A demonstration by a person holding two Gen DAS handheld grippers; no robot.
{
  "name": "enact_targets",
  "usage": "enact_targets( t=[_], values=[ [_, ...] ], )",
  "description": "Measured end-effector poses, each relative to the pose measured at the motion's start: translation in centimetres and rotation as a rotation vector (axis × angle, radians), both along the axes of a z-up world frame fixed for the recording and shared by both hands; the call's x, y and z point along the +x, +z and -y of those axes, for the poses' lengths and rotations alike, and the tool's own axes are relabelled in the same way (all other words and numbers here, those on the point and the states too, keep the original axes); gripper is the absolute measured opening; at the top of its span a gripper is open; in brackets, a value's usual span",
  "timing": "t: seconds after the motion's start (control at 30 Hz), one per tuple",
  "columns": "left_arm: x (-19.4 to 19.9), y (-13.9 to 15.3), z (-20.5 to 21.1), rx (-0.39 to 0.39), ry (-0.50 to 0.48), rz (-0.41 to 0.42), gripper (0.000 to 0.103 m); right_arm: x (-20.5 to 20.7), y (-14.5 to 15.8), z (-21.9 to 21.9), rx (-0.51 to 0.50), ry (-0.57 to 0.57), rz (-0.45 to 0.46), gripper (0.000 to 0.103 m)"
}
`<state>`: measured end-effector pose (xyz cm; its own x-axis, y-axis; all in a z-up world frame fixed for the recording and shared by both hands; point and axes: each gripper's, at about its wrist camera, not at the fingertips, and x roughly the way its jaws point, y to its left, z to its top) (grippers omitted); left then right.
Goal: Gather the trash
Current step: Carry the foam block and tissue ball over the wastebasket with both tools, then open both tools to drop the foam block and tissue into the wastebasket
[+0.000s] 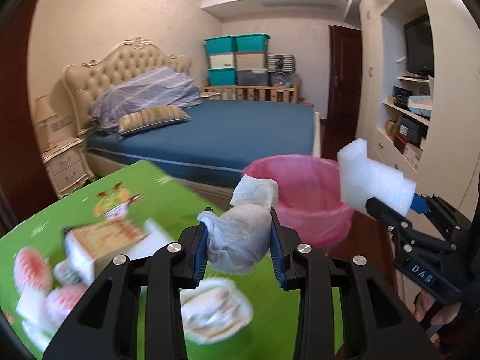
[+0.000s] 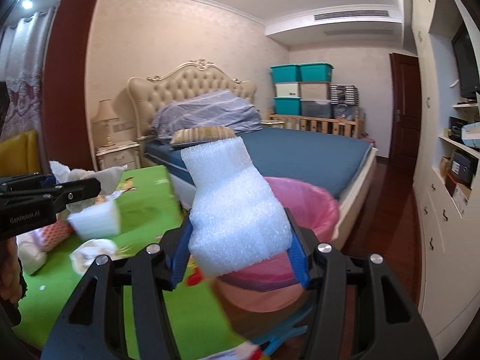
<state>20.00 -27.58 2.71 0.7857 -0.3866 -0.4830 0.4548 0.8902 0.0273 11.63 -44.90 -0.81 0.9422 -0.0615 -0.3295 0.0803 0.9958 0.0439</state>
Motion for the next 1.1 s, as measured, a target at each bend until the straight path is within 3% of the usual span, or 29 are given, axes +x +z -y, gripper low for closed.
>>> enact_targets(
  t=[0.27,0.53,0.57,0.6,0.63,0.67,0.8,1.1],
  values=[
    [5.7,1.2,7.8,-0.010,-0.084,-0.032,0.033,3.5,-0.3,4.3,0.012,-0.051,-0.018,0.055],
    [9.9,0.8,11.7,-0.011,-0.082,-0.063,0.034,7.3,-1.4,6.5,0.002,-0.086,-0.044,0.057],
    [10.5,0.7,12.1,-0.015,-0.081,-0.071,0.037,7.7,-1.7,6.7,0.000,-0.084,-0.042,0.057],
    [11.1,0.5,12.4,-0.023,-0.086,-0.086,0.052,8.3,-2.1,6.9,-0.011,-0.080,-0.043,0.060],
    [11.7,0.4,12.7,-0.030,-0.089,-0.099,0.062,8.8,-2.4,7.0,-0.027,-0.083,-0.052,0.072],
    [12.1,0.3,12.7,-0.035,-0.071,-0.095,0.073,9.3,-2.8,7.1,-0.045,-0.097,-0.061,0.076],
    [11.7,0.8,11.2,-0.054,-0.032,-0.055,0.086,8.7,-3.2,7.3,-0.026,-0.099,-0.061,0.081],
    [5.3,1.2,3.3,0.049,0.039,0.052,0.090,2.7,-2.0,5.2,0.005,-0.052,-0.026,0.087]
  ],
)
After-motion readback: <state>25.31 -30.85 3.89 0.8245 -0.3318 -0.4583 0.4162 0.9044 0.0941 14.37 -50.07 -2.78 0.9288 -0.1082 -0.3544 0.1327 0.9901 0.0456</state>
